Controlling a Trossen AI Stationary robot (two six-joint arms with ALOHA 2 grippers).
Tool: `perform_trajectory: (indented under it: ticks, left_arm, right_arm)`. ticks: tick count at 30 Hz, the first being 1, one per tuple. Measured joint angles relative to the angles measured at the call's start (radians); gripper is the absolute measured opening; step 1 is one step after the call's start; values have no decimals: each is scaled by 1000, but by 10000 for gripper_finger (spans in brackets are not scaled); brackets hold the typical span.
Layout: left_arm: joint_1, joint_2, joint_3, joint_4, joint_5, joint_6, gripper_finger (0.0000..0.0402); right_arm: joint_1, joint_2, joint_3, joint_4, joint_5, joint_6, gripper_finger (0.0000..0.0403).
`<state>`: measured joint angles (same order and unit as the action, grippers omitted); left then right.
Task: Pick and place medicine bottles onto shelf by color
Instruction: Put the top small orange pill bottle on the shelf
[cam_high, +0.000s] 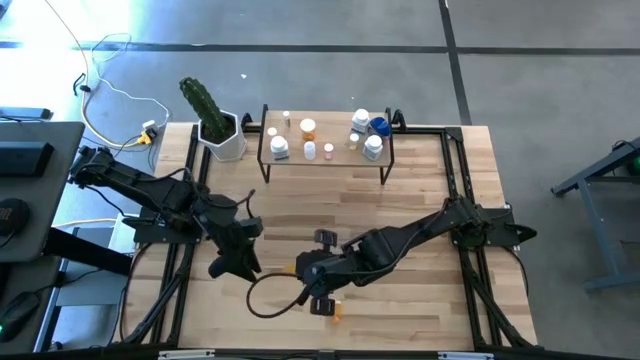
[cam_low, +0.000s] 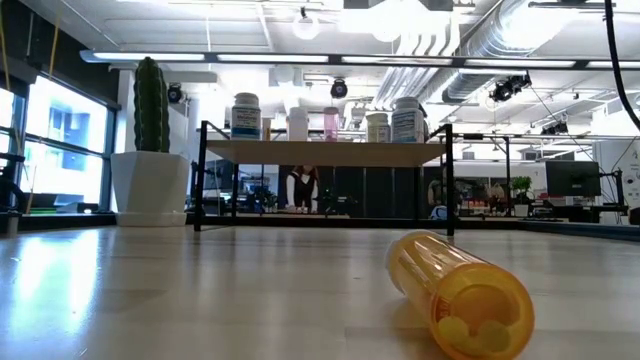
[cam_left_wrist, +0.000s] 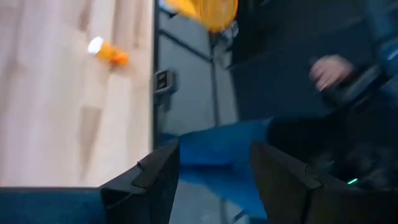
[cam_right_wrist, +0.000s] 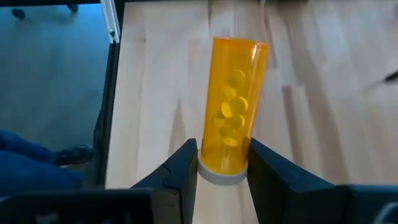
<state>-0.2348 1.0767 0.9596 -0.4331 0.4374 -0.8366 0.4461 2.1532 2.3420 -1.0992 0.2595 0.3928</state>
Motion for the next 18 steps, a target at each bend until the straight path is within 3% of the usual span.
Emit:
perform_trajectory:
  ticks: [8, 18]
  left_arm:
    - [3, 0, 0, 158, 5, -197, 184]
    - [45, 0, 0, 171, 5, -285, 184]
  right_arm:
    - [0, -2, 14, 20, 51, -236, 103]
    - [0, -2, 13, 4, 220, -472, 104]
